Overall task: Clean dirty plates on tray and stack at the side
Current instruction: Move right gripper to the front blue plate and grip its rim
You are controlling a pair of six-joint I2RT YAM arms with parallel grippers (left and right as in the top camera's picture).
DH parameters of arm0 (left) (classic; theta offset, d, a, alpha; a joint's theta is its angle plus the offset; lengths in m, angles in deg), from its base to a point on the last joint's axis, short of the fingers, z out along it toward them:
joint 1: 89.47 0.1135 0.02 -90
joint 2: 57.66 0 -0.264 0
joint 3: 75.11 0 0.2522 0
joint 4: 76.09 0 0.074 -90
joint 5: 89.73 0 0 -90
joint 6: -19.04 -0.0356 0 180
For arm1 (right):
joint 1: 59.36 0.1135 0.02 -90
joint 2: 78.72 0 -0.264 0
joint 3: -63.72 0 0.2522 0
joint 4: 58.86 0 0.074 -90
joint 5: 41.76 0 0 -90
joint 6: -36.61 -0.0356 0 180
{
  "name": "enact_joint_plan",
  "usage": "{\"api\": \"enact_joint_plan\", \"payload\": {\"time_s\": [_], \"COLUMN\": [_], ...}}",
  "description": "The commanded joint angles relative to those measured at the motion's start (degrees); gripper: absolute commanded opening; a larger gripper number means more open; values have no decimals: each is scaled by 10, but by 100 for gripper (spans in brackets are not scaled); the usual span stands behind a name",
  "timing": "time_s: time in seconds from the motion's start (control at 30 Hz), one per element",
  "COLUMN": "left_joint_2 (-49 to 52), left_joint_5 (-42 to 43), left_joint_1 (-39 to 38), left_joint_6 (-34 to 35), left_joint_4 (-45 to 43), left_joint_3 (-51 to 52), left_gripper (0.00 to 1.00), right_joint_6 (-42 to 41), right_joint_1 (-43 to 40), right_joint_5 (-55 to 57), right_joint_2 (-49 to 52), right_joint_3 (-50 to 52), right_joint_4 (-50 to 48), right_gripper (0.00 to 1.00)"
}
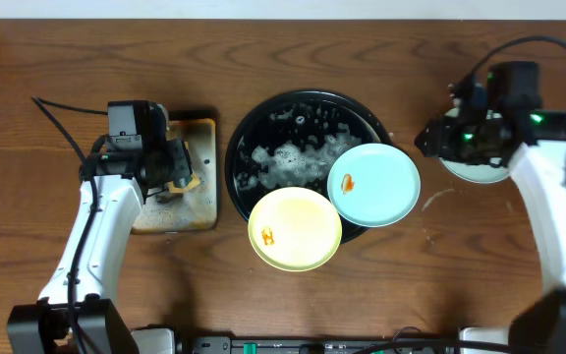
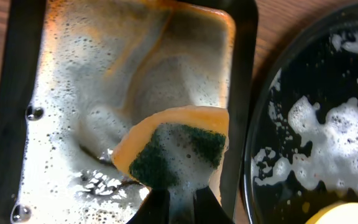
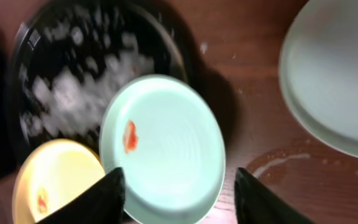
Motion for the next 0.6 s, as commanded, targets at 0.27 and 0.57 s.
{"api": "enact_joint_plan", "payload": {"time_s": [0.27, 0.57], "left_joint_2": [-1, -1], "left_joint_5": [29, 29], "left_joint_1": [-1, -1], "left_joint_6": [-24, -24], "left_joint_4": [7, 7], "left_joint_3": [-8, -8], "left_gripper": [8, 8], "right_joint_6": [-54, -86], "right_joint_1": [53, 57], "right_joint_5": [84, 125], "right_joint_2": [96, 129], "right_joint_3": [0, 1], "right_joint_4": [51, 98], "right_gripper": [54, 32]}}
